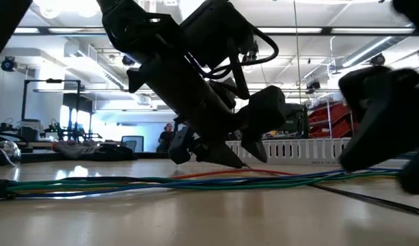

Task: Ziptie cables
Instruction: Wrap the cables together using the zip tie

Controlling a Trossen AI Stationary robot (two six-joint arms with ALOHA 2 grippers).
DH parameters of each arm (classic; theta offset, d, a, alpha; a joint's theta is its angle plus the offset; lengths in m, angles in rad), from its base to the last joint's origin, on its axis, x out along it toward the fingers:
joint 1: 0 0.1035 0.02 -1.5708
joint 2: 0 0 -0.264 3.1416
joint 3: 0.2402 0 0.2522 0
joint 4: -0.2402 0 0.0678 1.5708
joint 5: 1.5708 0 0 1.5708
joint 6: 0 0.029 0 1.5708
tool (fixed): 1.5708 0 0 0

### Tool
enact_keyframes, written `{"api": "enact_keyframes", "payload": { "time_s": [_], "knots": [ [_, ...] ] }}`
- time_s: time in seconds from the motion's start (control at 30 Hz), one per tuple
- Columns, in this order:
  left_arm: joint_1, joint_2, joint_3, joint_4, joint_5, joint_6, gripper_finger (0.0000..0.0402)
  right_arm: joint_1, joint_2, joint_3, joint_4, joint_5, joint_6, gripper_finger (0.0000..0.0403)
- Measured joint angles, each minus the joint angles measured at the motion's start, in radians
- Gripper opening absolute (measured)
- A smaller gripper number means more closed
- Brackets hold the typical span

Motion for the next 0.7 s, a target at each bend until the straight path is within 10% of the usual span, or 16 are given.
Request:
{"api": "enact_keyframes", "payload": {
  "time_s": [0.3,0.7],
  "knots": [
    [-0.001,0.000,-0.009,0.003,-0.015,0.000,0.0160,-0.005,0.035,0.003,0.015,-0.070,0.020,0.0091],
    [-0.015,0.003,-0.009,0.005,-0.047,0.091,0.0009,-0.004,0.035,0.003,0.002,-0.093,-0.009,0.0004]
  ]
}}
